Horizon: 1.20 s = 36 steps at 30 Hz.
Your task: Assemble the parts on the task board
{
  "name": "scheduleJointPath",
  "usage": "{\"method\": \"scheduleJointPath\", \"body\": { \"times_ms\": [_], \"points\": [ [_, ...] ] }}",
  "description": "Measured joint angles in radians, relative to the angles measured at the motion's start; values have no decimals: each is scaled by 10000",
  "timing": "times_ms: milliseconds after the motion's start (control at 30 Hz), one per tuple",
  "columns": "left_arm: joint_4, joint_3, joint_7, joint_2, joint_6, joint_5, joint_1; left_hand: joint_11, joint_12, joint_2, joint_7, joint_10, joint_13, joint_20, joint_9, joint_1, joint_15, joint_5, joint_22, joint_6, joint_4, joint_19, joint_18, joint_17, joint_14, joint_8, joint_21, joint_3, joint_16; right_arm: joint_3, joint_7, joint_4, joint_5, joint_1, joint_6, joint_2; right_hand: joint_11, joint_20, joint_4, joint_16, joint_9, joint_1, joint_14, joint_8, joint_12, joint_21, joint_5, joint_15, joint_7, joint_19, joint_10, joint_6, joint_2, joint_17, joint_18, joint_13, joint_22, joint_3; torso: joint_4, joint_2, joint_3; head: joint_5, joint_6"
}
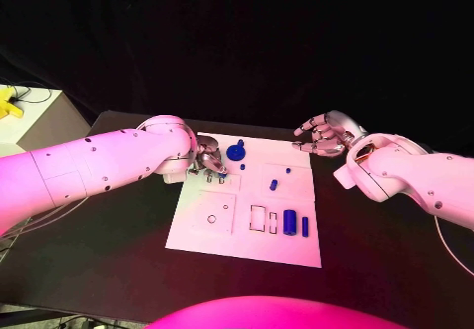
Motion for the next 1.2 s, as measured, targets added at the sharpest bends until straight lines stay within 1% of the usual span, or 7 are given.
{"method": "scheduleJointPath", "body": {
  "times_ms": [67, 100, 133, 333, 400, 733, 1200],
  "points": [
    [32, -27, -11, 0, -39, -191, -8, 0, 18, 18, -1, 0, 12, 0, -15, -64, 0, 5, 26, 1, 0, 0, 0, 0, 0, 7, 0, 0, 0, 0, -5, 0, -5, 0, 4, -3, 0, 0, 0, 0, 0, 0, 0, 0, 0, 0, 0, 0, 0, 0, 0, 0, 0, 0, 1, 0, 0, 0, -3, 0, 0, 14, -10],
    [43, -40, -14, 0, -53, -277, -13, 0, 48, 18, -2, 0, 23, -3, -21, -93, 0, 7, 48, 2, -78, 3, 0, 0, 0, 9, 37, 78, 0, 0, -8, 0, -7, 0, 6, -4, 0, 0, 0, 0, 0, 0, 0, 0, 0, 0, 0, 0, 0, 0, 0, 0, 0, -1, 1, 0, 0, 0, -3, 1, 0, 17, -14],
    [50, -50, -18, 0, -64, -354, -20, -4, 65, -12, -34, 36, 42, -36, -40, -201, 0, 6, 64, 34, -396, 36, 1, 0, 0, 10, 38, 344, 0, 0, -10, 0, -9, 0, 7, -4, 0, 0, 0, 0, 0, 0, 0, 0, 0, 0, 0, 0, 0, 0, 0, 0, 0, -1, 0, 0, 0, 0, -4, 1, -2, 19, -17],
    [61, -91, -44, 0, -104, -758, -71, -18, 104, -47, -50, 52, 80, -13, -72, -286, 0, 9, 103, 51, -397, 59, -6, 0, -1, 83, 77, 344, 56, 0, -29, 1, -25, 0, 20, -6, 0, 0, 28, 0, 1, -12, 0, 0, 0, 0, 37, 0, 0, 0, 0, 0, -12, -1, 0, 0, 4, 27, -9, 8, -8, 35, -48],
    [64, -95, -51, 3, -104, -851, -77, -4, 104, -47, -56, 108, 103, 0, -85, -286, -20, 67, 103, 56, -396, 73, -157, 0, 20, 94, 77, 344, 56, 0, -35, 1, -31, 0, 24, -7, 0, 0, 28, 0, 1, -39, 0, 0, 0, 0, 37, 0, 0, 0, 0, 0, -40, -1, 1, 0, 7, 27, -12, 11, -9, 39, -58],
    [57, -102, -75, 75, -92, -1071, -88, -37, 159, 8, -86, 143, 145, -34, -114, -360, -36, 75, 138, 86, -397, 108, -157, 0, 36, 116, 77, 344, 97, 0, -49, 1, -51, -1, 39, -3, 0, 0, 28, 0, 1, -40, 0, 0, 0, 0, 37, 0, 0, 0, 0, 0, -40, -2, 1, 0, 6, 27, -17, 25, -14, 49, -93],
    [53, -106, -106, 137, 205, -1119, -90, -54, 268, 43, -53, 339, 350, -34, -202, -563, -71, 123, 173, 124, -425, 107, -156, 0, -1, 205, 116, 316, 158, 0, -62, 12, -69, -1, 57, -25, 0, 0, 28, 0, 2, -39, 0, 0, 0, 0, 97, 0, -1, 0, 0, 0, -39, -3, 0, 1, 4, 27, -10, 32, -18, 23, -244]
  ]
}}
